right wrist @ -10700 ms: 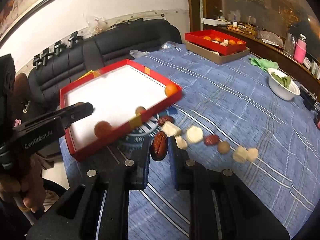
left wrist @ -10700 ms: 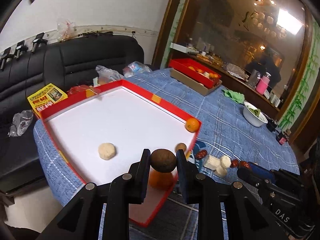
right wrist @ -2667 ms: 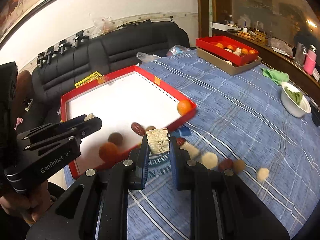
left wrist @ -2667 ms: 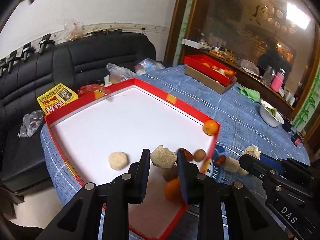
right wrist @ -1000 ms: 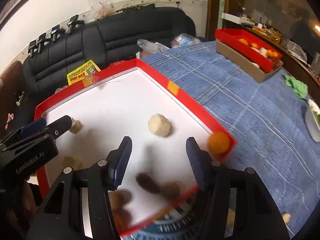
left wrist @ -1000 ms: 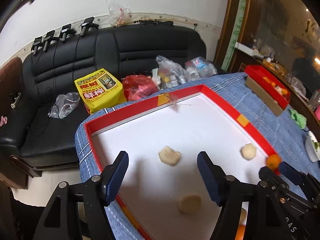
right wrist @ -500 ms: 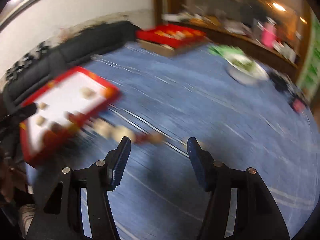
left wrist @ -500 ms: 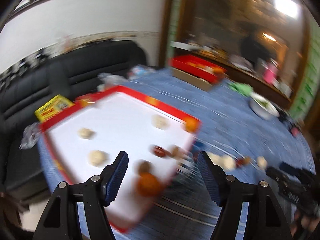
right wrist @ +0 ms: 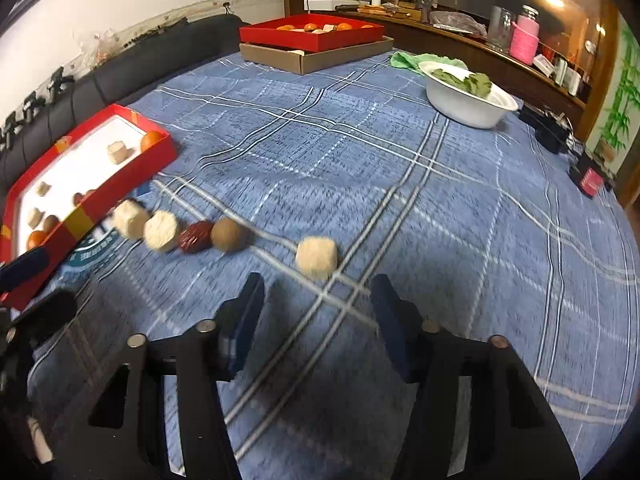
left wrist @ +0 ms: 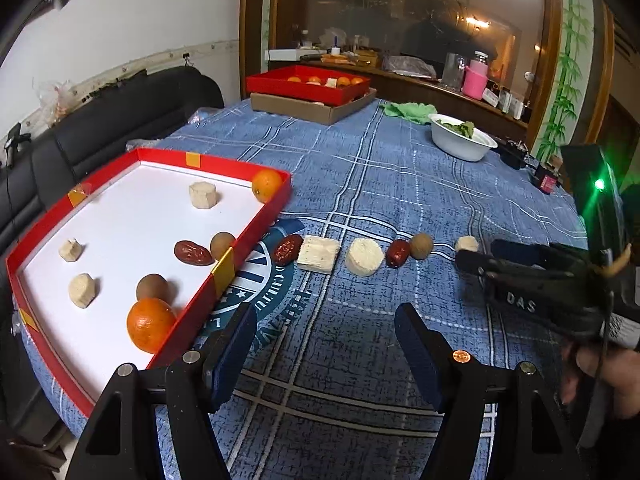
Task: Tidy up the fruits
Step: 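Grasp a round pastry ball with the right tool while the left tool grasps a pastry cylinder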
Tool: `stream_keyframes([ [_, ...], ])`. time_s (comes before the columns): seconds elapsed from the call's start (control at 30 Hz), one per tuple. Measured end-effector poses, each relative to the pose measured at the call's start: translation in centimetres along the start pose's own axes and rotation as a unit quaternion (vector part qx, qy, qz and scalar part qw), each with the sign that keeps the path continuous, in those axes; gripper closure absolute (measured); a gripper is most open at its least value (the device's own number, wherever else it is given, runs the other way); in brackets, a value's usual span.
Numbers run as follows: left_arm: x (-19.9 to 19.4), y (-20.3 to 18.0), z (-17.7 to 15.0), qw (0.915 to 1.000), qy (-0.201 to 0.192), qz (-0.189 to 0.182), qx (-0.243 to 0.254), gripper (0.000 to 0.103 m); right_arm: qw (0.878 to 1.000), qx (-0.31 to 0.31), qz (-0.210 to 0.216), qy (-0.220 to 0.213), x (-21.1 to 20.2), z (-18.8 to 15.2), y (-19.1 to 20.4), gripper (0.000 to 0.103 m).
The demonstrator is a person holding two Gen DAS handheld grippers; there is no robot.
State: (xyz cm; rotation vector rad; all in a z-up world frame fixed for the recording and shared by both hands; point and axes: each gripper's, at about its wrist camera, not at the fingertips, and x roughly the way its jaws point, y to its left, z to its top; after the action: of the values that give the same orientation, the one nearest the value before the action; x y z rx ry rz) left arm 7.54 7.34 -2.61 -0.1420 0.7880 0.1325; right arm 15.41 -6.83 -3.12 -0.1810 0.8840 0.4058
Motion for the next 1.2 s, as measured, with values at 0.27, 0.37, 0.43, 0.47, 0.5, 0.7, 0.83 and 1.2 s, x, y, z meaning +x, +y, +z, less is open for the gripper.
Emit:
stream_keyframes([
  [0.27, 3.4, -0.3, 1.5, 0.9993, 0.025, -0.022, -0.016, 0.035, 1.0, -0.007, 0.003, 0.006, 1.6, 0.8, 0.1, 0.08],
  [0.37, 4.6, -0.2, 2.1, 0.9987, 0.037, -0.016, -0.032, 0.038, 1.0, 0.001, 0.015, 0.003, 1.6, 0.8, -0.3, 0.08],
  [0.43, 5.4, 0.1, 2.5, 0.9984, 0.045, 0.0, -0.035, 0.044, 1.0, 0.005, 0.022, 0.002, 1.5, 0.8, -0.5, 0.08],
  [0.47, 5.8, 0.2, 2.7, 0.9979, 0.052, 0.002, -0.038, 0.048, 1.0, 0.007, 0.026, 0.002, 1.5, 0.8, -0.6, 0.08],
  [0.5, 6.1, 0.3, 2.7, 0.9976, 0.056, 0.003, -0.04, 0.052, 1.0, 0.009, 0.029, 0.001, 1.5, 0.8, -0.7, 0.08],
  [0.7, 7.0, 0.2, 3.6, 0.9977, 0.06, 0.005, -0.031, 0.066, 0.999, 0.014, 0.041, 0.0, 1.5, 0.8, -0.9, 0.08],
  [0.83, 7.3, 0.1, 3.9, 0.9976, 0.062, -0.007, -0.029, 0.076, 0.999, 0.016, 0.043, 0.0, 1.5, 0.8, -0.9, 0.08],
  [1.2, 5.9, 0.0, 2.9, 0.9974, 0.059, -0.031, -0.026, 0.077, 0.999, 0.016, 0.043, 0.0, 1.5, 0.8, -0.9, 0.08],
])
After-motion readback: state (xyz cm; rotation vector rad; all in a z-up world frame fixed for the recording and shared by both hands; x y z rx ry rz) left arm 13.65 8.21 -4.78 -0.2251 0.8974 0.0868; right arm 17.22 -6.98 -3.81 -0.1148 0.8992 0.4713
